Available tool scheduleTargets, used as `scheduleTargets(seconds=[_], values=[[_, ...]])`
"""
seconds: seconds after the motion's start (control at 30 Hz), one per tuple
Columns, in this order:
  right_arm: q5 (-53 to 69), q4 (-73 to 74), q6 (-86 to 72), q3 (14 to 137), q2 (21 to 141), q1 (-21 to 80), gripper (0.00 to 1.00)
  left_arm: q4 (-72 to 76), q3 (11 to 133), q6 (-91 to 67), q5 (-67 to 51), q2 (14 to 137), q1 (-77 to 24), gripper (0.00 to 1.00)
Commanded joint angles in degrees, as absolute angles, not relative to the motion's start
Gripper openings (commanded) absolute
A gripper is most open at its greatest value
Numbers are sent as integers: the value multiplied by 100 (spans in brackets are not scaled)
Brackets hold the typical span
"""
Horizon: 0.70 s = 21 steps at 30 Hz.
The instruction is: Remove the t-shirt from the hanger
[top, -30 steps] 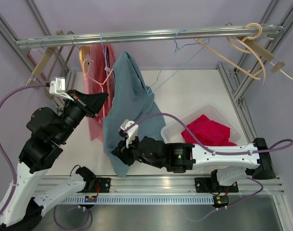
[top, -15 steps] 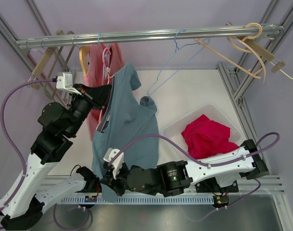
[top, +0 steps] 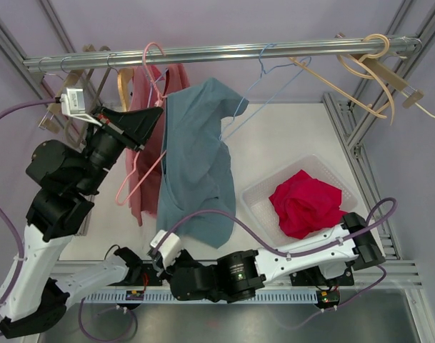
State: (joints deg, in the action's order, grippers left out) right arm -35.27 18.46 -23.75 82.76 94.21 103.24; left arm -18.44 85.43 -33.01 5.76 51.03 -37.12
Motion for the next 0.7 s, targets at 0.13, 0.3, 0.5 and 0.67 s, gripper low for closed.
scheduleTargets(seconds=[0.13, 0.3, 0.5, 0.67], values=[[-4507, 2144, -2295, 7524, 7789, 10187, 0, -1835, 8290, -3727, -535, 3992, -3674, 0], [-4992, 2215, -1618, 7594, 7173, 9880, 0, -2960, 7946, -3604, -773, 3043, -3674, 0], [-4054, 1293, -968, 6909, 6136, 8711, 0, -3489, 7490, -3805, -1230, 2207, -3674, 0], [-3366, 1028, -1028, 6627, 6117, 8165, 0, -3472, 7093, -4087, -1661, 1785, -3674, 0]])
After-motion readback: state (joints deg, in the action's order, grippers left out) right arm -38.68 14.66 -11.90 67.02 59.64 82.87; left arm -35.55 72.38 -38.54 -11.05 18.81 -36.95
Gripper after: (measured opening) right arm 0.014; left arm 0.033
